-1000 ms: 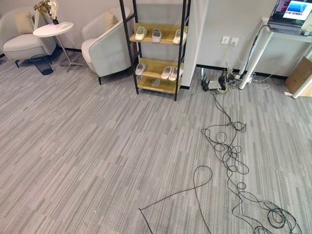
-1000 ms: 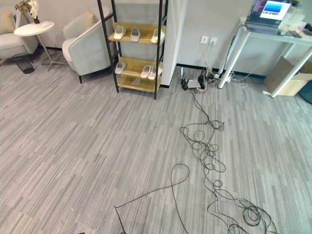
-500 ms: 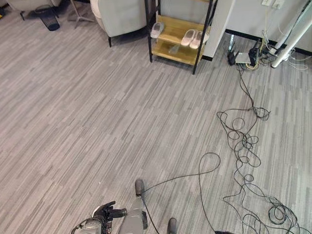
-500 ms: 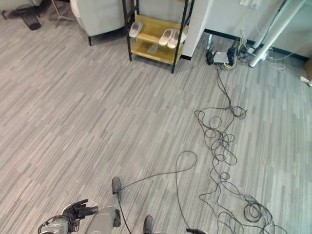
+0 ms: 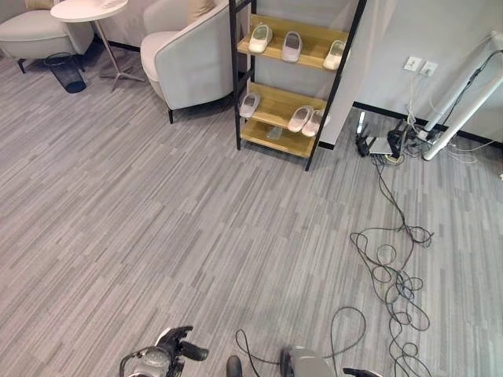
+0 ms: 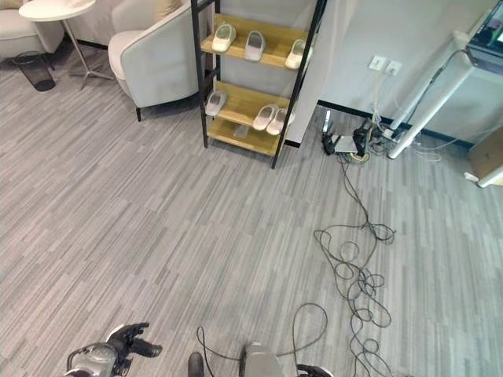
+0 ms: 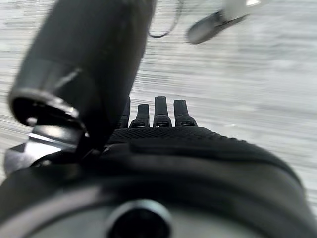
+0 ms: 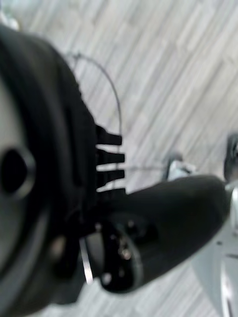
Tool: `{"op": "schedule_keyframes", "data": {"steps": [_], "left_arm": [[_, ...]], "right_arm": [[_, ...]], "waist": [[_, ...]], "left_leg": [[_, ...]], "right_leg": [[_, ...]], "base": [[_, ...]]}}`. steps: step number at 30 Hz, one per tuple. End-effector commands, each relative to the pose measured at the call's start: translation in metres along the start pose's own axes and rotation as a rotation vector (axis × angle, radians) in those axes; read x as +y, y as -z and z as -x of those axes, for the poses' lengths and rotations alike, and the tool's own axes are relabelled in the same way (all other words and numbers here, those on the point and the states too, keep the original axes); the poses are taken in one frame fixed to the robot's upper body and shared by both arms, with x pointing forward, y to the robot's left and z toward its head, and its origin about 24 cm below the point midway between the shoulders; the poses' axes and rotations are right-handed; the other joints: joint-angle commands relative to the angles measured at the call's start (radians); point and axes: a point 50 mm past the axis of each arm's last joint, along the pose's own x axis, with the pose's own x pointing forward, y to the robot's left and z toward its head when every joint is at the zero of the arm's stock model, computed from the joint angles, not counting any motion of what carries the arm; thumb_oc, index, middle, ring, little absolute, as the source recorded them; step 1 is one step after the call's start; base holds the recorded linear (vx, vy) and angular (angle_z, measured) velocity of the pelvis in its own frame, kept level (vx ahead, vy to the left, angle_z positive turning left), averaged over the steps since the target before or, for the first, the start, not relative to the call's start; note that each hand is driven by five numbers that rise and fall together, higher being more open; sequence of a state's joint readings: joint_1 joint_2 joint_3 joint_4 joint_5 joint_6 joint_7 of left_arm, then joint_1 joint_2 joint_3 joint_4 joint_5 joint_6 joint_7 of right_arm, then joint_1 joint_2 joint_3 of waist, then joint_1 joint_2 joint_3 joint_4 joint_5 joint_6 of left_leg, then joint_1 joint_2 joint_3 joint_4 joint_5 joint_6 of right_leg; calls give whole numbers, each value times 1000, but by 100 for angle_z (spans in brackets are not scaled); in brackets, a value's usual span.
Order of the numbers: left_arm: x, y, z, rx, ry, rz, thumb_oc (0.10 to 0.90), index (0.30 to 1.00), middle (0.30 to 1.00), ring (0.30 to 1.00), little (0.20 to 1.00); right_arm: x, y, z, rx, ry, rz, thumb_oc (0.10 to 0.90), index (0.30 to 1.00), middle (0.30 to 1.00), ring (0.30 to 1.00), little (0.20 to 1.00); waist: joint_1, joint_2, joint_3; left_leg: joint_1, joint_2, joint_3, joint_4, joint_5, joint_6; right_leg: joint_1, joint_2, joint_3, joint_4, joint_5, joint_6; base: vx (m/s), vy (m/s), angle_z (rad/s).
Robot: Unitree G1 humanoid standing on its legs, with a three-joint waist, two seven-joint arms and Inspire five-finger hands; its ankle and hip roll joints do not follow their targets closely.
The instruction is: Arrange the slippers neatly on the shoe rack.
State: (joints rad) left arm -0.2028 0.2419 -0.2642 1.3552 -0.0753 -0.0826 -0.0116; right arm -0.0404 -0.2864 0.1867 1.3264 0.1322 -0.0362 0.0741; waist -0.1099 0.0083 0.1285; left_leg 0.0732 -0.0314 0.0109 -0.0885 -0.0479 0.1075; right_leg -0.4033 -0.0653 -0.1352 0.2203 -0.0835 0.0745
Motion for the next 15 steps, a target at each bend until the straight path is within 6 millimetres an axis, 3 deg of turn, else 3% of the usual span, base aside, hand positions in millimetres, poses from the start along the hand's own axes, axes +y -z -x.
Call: {"op": "schedule_keyframes", "data": {"steps": [1,5,10,11,13,15], "left_arm": [[-3,17,3,41,14,-78,800,900,900,900,900],[-12,36,6,104,53,-113,800,900,900,900,900],[-17,61,13,180,76,-126,800,900,900,900,900],[-18,69,15,205,81,-118,800,900,900,900,900],[-17,72,16,211,73,-91,800,900,900,900,900],[-14,65,14,182,58,-64,800,900,900,900,900]], "right_arm": [[1,22,3,70,3,-51,800,900,900,900,900],[-5,39,6,118,27,-99,800,900,900,900,900],[-8,61,12,186,31,-137,800,900,900,900,900],[-11,65,14,207,33,-133,800,900,900,900,900],[-16,60,13,197,38,-113,800,900,900,900,900],[-20,47,10,161,43,-74,800,900,900,900,900]], "waist": [[-45,-27,6],[-70,-19,-14],[-92,-16,-56],[-88,-5,-69],[-74,9,-72],[-48,-16,-52]], "left_leg": [[45,-29,47,114,-117,-97],[120,-16,25,121,-149,-118],[197,-1,-11,123,-165,-138],[200,20,-18,157,-127,-166],[150,54,-5,298,0,-225],[-7,50,-5,602,134,-266]], "right_leg": [[71,-14,-39,-147,146,61],[52,-15,-99,-250,189,79],[80,2,-39,-230,217,56],[112,17,-22,-217,220,37],[165,41,-22,-206,193,5],[230,31,-2,-220,164,-26]], "base": [[595,-113,30],[404,-134,29],[390,-218,34],[288,-257,25],[324,-324,19],[221,-290,7]]}}
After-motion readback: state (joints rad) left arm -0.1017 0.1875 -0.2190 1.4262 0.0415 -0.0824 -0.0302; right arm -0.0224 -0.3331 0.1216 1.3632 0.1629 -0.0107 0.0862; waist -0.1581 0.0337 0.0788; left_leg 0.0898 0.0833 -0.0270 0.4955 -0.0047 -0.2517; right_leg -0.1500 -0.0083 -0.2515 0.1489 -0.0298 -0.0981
